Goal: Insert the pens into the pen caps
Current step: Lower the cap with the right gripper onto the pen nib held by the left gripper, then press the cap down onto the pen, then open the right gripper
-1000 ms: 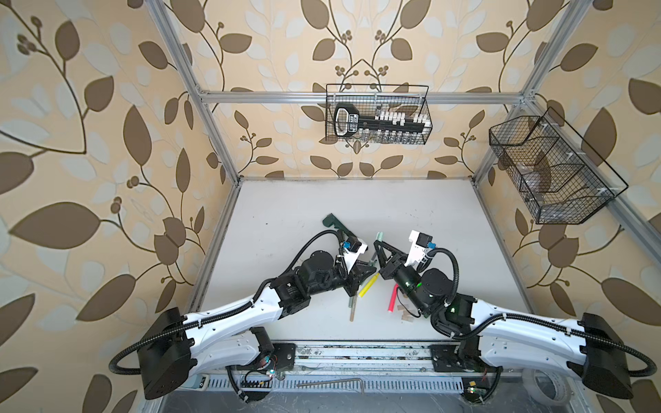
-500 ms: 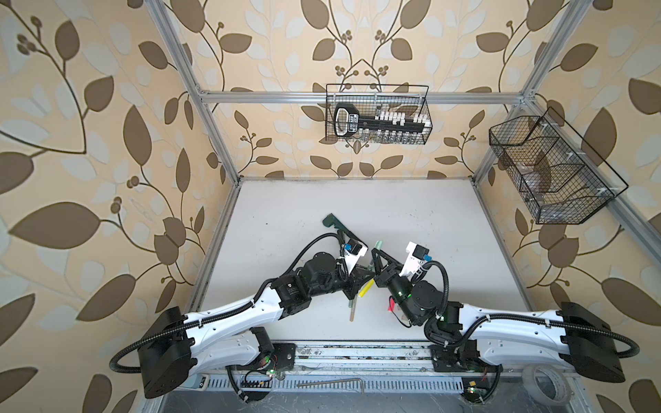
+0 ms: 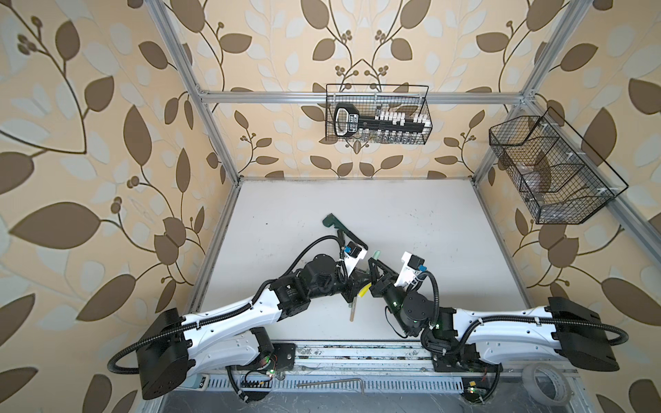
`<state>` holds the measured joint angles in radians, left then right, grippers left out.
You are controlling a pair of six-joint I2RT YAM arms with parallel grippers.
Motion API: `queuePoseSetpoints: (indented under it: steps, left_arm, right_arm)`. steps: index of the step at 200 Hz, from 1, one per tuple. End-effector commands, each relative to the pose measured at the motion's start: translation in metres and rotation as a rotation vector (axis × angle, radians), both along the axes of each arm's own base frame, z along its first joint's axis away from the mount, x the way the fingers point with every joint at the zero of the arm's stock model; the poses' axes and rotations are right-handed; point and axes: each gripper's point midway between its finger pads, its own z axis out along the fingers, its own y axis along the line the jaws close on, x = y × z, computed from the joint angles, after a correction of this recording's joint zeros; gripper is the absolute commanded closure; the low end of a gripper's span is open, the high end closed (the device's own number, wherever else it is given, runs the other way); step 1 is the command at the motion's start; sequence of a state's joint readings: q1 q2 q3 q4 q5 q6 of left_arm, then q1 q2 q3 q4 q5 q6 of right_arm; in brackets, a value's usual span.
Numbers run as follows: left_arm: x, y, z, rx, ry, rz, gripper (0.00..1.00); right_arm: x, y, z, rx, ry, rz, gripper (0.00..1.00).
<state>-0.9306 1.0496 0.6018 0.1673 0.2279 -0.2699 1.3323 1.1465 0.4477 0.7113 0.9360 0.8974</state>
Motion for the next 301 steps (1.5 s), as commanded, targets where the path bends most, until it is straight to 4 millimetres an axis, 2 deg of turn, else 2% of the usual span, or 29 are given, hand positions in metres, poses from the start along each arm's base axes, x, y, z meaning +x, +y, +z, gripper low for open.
queuePoseSetpoints:
  steps: [1,27,51,71,117,135,149,173,200,230,253,273,287,301]
  left_arm:
    - [0.022,0.0,0.064,-0.163,-0.182,0.084,1.0]
    - [0.019,-0.002,0.062,-0.16,-0.187,0.057,1.0]
    - [0.016,-0.003,0.061,-0.16,-0.195,0.04,1.0]
    - [0.015,-0.004,0.061,-0.157,-0.205,0.031,1.0]
    - [0.012,-0.007,0.06,-0.148,-0.218,0.0,1.0]
    - [0.01,-0.007,0.059,-0.146,-0.222,-0.008,1.0]
    - [0.008,-0.008,0.06,-0.147,-0.227,-0.025,1.0]
    - [0.006,-0.01,0.06,-0.144,-0.227,-0.034,1.0]
    - [0.005,-0.012,0.06,-0.143,-0.228,-0.047,1.0]
    - [0.004,-0.012,0.061,-0.144,-0.23,-0.05,1.0]
    - [0.002,-0.012,0.062,-0.146,-0.231,-0.053,1.0]
    - [0.001,-0.011,0.064,-0.15,-0.234,-0.055,1.0]
    - [0.0,-0.011,0.064,-0.15,-0.235,-0.058,1.0]
    - [0.001,-0.011,0.065,-0.152,-0.238,-0.057,1.0]
  right_arm:
    - [-0.032,0.034,-0.012,-0.047,0.038,0.193,0.84]
    - [-0.039,0.035,-0.004,-0.091,0.029,0.218,0.64]
    - [-0.04,0.021,0.001,-0.112,0.037,0.185,0.5]
    - [-0.039,0.008,0.008,-0.13,0.032,0.162,0.45]
    - [-0.038,-0.01,0.05,-0.177,-0.029,0.158,0.38]
    - [-0.029,-0.022,0.062,-0.196,-0.027,0.125,0.38]
    - [-0.019,-0.026,0.07,-0.202,-0.022,0.116,0.43]
    - [-0.002,-0.029,0.078,-0.197,-0.009,0.114,0.54]
    - [0.016,-0.023,0.083,-0.204,0.004,0.134,0.56]
    - [0.027,-0.012,0.082,-0.233,0.021,0.149,0.56]
    - [0.036,-0.009,0.075,-0.254,0.05,0.136,0.5]
    - [0.044,-0.006,0.068,-0.258,0.074,0.143,0.49]
    - [0.047,-0.003,0.066,-0.261,0.08,0.148,0.5]
    - [0.05,0.002,0.064,-0.27,0.084,0.156,0.56]
